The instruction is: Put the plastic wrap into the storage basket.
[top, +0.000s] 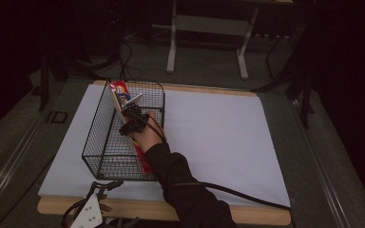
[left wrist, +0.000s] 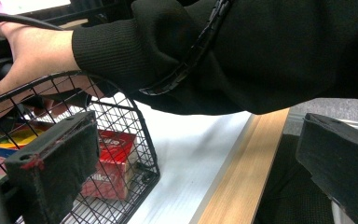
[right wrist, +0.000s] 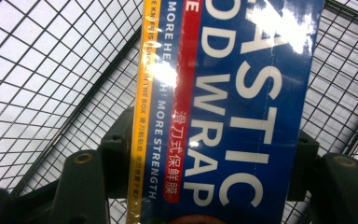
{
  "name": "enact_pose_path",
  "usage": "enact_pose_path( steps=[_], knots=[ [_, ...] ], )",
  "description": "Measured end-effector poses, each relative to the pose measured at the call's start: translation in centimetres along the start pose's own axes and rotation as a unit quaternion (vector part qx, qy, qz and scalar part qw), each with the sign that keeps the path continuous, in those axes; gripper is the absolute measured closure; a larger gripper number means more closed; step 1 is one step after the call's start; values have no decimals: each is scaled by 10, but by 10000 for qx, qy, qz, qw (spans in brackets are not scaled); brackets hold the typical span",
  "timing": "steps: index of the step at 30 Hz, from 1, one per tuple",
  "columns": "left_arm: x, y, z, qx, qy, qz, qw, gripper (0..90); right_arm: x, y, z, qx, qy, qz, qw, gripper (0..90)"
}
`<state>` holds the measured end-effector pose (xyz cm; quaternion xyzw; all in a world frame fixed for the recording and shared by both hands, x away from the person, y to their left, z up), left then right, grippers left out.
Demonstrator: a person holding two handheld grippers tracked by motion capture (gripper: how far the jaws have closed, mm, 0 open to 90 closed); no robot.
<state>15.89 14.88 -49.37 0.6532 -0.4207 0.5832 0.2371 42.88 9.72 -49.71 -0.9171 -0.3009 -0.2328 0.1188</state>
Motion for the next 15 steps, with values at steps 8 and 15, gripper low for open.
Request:
enact_pose_path(
  steps=[8,15],
  knots=[
    [0,1,1,-14,-41,55,10000,0,0,1,6,-57,-83,-134,9999,362],
    [0,1,1,-8,-36,38,10000,0,-1,1,5,9,-27,-157,9999,347]
  ],
)
Point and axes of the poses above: each handheld gripper's, and its own axes: z roughly forward along the jaws, x roughly out of its top, y roughly to its right, the point moved 4 cm from there along z, roughly forward along the jaws, and after that the axes turned 2 degrees about y, right-handed, at the moved point
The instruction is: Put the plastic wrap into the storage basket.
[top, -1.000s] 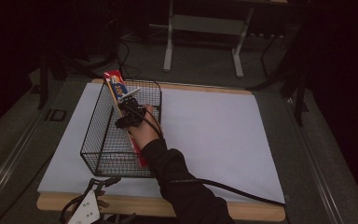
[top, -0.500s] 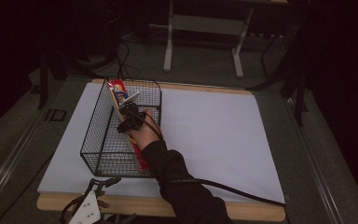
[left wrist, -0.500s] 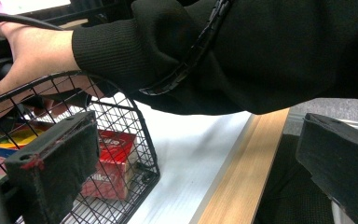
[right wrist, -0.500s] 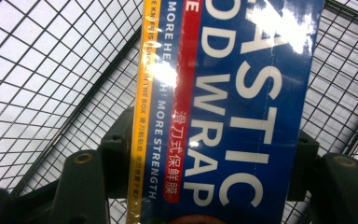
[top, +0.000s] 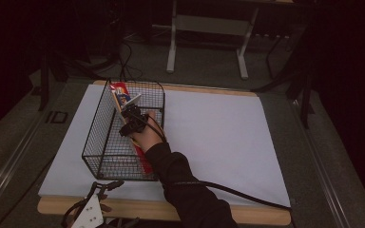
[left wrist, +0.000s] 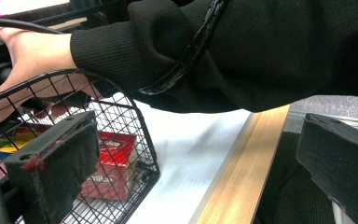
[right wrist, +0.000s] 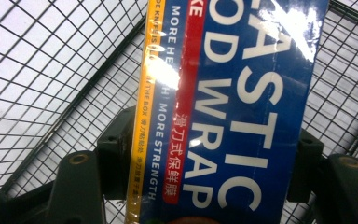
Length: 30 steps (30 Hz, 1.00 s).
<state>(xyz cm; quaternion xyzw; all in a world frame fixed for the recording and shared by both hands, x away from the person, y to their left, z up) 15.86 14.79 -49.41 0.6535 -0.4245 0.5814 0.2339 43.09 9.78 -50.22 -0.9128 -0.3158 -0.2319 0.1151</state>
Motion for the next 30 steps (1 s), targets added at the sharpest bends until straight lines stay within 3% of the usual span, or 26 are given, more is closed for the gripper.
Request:
enact_pose_path(
  steps=[3,6,9,12,17,23,30],
  knots=[
    [0,0,1,-10,-18,7,10000,0,-1,1,-1,69,62,14,10000,336],
    [0,0,1,-10,-15,4,10000,0,1,1,-9,99,290,-57,9995,277],
    [0,0,1,-6,-20,1,10000,0,5,1,-21,280,465,-49,9985,188],
    [0,0,1,-10,-26,-1,10000,0,5,0,-32,469,516,-214,9973,133],
    [-1,1,2,-27,-35,-7,10000,0,0,5,-45,308,649,-497,9962,131],
    [-1,0,4,-24,-59,-23,10000,0,-5,14,-60,358,941,-885,9910,124],
    [-2,0,6,-39,-97,-31,9999,0,-10,35,-84,326,1201,-808,9889,123]
  ],
)
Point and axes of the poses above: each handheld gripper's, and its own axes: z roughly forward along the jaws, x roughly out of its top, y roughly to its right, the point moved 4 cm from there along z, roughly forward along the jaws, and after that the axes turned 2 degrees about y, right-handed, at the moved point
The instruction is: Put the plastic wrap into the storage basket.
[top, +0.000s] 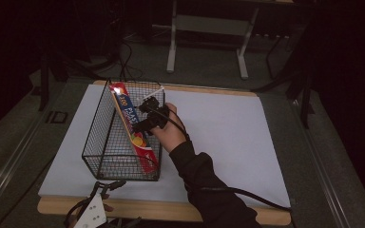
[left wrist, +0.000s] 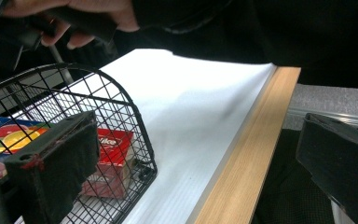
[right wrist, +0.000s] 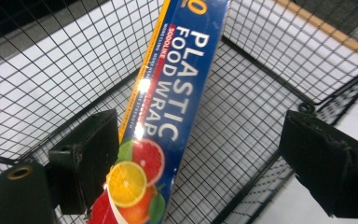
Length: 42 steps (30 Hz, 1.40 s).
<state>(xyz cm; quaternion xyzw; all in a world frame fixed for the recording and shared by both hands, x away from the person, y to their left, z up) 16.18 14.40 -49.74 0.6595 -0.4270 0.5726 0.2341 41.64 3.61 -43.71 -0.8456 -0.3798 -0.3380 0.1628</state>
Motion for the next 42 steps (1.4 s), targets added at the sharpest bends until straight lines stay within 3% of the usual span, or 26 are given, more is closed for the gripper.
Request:
enact_pose_path(
  steps=[14,25,31,42],
  knots=[
    [-1,0,2,17,-40,-13,10000,0,-19,29,-47,-212,236,80,9995,130],
    [-1,0,2,16,-44,-18,10000,0,-42,43,-65,-261,318,146,9990,131],
    [-1,1,3,6,-30,-28,10000,0,-53,50,-79,-369,620,236,9971,138],
    [-1,0,3,12,-57,-16,10000,0,-92,62,-96,-443,759,196,9959,142]
  ],
)
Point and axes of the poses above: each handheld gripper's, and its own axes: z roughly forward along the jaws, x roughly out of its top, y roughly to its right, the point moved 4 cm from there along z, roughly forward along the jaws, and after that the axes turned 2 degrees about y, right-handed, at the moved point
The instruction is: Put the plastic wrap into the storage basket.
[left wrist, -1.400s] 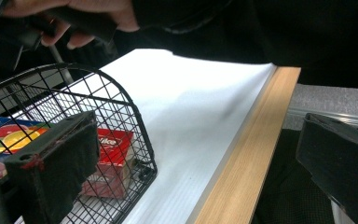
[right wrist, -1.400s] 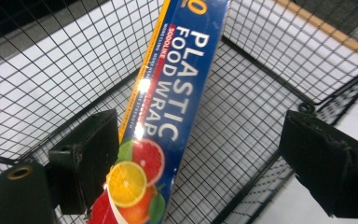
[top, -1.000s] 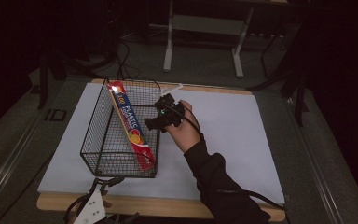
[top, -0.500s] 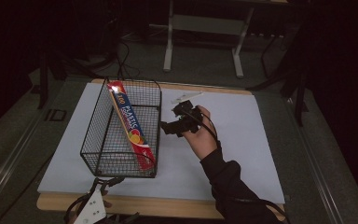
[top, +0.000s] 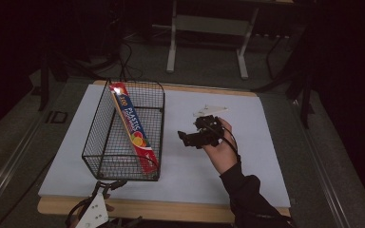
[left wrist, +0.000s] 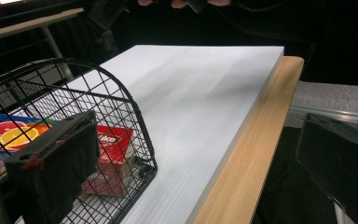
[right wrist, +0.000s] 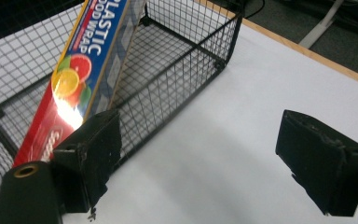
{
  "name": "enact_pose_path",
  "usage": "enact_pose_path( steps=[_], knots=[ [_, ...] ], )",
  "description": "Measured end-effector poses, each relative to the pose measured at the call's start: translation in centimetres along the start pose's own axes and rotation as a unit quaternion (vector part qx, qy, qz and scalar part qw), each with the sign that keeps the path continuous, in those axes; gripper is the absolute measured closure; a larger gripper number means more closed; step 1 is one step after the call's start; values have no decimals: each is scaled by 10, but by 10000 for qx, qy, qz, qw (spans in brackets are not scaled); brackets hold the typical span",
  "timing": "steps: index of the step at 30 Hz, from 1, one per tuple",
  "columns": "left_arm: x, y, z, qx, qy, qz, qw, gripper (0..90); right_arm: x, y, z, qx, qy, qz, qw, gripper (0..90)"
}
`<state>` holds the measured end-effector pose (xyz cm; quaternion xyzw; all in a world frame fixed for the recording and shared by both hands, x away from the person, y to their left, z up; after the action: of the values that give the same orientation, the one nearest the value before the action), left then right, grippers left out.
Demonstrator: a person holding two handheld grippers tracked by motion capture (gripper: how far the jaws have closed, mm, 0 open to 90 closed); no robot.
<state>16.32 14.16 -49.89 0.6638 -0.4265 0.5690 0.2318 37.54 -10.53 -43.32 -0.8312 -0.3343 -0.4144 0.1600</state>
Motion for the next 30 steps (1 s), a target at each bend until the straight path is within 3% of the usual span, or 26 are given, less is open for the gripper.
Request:
enact_pose_path(
  steps=[12,30],
  knots=[
    [0,1,1,-16,-12,22,10000,0,-44,8,-11,176,-41,160,9997,142],
    [0,1,2,-35,-45,32,10000,0,-95,15,-18,96,-96,291,9995,142]
  ],
)
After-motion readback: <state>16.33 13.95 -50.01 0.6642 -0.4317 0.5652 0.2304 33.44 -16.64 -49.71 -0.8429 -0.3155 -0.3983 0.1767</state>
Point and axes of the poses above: each handheld gripper's, and its own axes: z roughly forward along the jaws, x roughly out of its top, y roughly to its right, the point moved 4 cm from there along z, roughly forward along the jaws, and after that the axes turned 2 degrees about y, right-handed, at the moved point
